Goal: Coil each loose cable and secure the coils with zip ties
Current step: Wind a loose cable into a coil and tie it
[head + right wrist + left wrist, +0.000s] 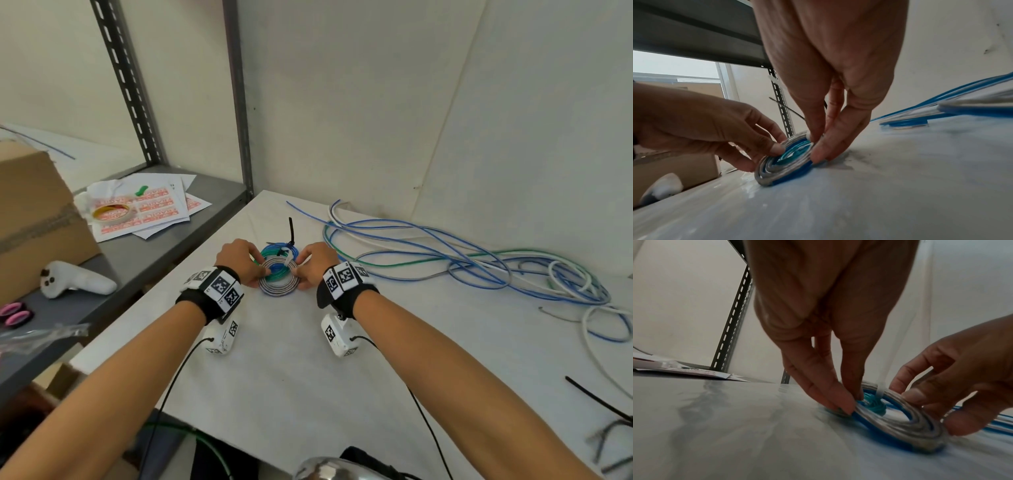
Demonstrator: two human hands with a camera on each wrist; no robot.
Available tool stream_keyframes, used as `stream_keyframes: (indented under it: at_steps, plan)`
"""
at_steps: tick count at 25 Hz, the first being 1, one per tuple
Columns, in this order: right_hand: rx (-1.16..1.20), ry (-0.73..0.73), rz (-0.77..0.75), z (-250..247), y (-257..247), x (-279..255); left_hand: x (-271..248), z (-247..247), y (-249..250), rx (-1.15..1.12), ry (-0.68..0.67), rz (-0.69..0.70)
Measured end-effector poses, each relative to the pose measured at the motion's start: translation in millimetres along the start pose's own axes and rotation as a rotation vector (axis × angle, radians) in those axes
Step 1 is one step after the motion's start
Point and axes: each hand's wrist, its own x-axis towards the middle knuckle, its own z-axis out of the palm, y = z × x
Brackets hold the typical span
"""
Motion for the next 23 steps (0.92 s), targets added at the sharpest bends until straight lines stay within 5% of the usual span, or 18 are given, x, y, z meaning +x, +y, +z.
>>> stream_keyframes:
  at_steps: [8, 12, 20, 23]
  plan:
    - [-0.315, 0.015, -0.095, -37.1, 9.0, -11.4, -37.9, 9.7, 15.4, 0.384, -0.085, 0.056]
    - [-0.501, 0.1, -0.047, -92.6, 35.7, -23.0, -48.7, 41.6, 51.5, 0.156, -0.277, 0.217]
    - [-0.527, 0.085, 0.148, -139.9, 85.2, -47.6, -17.3, 123.3, 118.8, 0.35, -0.153, 0.31]
    - [-0.545, 0.192, 0.177, -146.2, 93.5, -46.4, -20.6, 118.0, 128.8, 0.067, -0.224, 0.349]
